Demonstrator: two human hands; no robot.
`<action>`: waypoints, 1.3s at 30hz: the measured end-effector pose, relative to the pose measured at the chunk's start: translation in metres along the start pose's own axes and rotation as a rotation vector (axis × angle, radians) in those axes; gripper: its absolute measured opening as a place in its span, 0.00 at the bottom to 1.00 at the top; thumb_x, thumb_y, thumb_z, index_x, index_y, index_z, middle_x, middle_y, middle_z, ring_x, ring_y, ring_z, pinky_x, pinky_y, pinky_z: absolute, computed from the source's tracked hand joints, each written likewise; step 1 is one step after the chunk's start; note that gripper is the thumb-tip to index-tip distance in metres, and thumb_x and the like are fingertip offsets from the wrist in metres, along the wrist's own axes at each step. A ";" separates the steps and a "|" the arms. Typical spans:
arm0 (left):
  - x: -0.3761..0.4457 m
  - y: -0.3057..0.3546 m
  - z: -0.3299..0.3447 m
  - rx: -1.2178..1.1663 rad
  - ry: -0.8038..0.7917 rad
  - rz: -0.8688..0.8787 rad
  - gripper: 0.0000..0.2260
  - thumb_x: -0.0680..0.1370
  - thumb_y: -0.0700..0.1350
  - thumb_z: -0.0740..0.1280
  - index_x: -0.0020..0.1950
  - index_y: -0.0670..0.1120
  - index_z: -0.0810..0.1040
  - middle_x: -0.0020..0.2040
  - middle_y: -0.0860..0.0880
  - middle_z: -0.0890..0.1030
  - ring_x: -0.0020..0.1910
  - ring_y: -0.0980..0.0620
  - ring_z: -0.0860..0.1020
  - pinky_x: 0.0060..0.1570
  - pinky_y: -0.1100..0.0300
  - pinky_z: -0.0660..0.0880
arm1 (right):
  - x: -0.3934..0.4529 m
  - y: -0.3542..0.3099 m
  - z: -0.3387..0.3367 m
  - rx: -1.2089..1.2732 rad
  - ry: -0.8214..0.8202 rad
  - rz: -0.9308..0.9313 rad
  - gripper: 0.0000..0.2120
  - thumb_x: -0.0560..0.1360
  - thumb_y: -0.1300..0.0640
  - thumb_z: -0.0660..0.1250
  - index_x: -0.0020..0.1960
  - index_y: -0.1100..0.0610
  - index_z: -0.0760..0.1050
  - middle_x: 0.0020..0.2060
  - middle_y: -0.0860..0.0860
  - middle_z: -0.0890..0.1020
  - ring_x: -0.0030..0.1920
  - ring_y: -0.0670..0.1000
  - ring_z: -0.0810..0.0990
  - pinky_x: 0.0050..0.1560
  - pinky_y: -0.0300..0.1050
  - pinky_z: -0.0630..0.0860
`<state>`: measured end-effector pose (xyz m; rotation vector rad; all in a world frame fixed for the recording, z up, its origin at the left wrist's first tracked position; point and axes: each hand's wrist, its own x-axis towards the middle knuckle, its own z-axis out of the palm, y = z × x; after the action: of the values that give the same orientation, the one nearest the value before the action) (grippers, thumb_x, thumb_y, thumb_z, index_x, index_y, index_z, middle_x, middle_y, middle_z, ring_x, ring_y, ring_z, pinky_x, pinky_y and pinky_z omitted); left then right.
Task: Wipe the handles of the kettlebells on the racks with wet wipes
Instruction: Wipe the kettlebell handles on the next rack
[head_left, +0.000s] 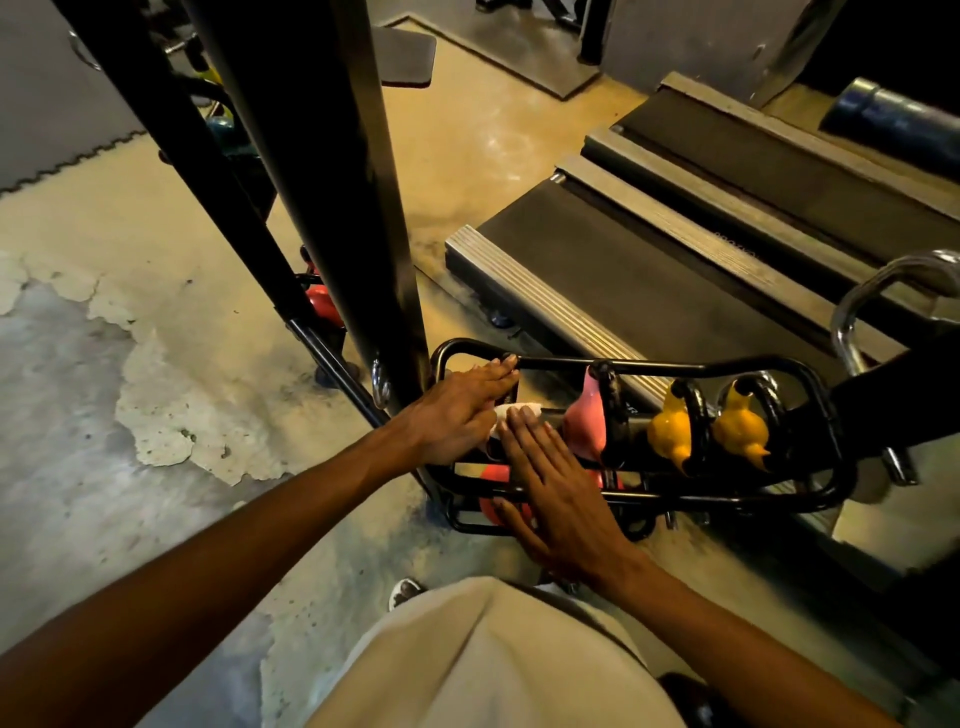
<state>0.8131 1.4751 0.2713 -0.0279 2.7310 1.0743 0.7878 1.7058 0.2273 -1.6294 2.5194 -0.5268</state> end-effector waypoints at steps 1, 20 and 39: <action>0.000 0.002 -0.001 -0.023 0.001 -0.003 0.28 0.81 0.47 0.56 0.82 0.45 0.63 0.84 0.49 0.60 0.83 0.56 0.56 0.82 0.48 0.57 | -0.004 0.001 0.001 -0.060 -0.023 -0.054 0.37 0.86 0.41 0.57 0.85 0.60 0.49 0.85 0.57 0.49 0.85 0.56 0.45 0.83 0.59 0.54; -0.005 0.004 0.003 0.088 0.005 0.032 0.35 0.81 0.65 0.48 0.85 0.49 0.58 0.85 0.52 0.53 0.84 0.59 0.49 0.83 0.51 0.51 | 0.021 0.014 -0.007 -0.439 0.000 -0.324 0.32 0.84 0.44 0.54 0.80 0.63 0.65 0.79 0.63 0.66 0.83 0.64 0.57 0.83 0.61 0.50; -0.006 0.005 0.005 0.113 0.039 0.044 0.38 0.81 0.71 0.48 0.85 0.48 0.58 0.85 0.51 0.54 0.84 0.57 0.50 0.83 0.52 0.53 | 0.009 0.002 0.017 -0.391 0.078 -0.160 0.37 0.81 0.46 0.63 0.82 0.64 0.58 0.82 0.63 0.58 0.83 0.64 0.53 0.82 0.62 0.55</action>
<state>0.8197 1.4823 0.2721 0.0291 2.8355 0.9376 0.7870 1.6938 0.2115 -1.9854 2.6932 -0.1105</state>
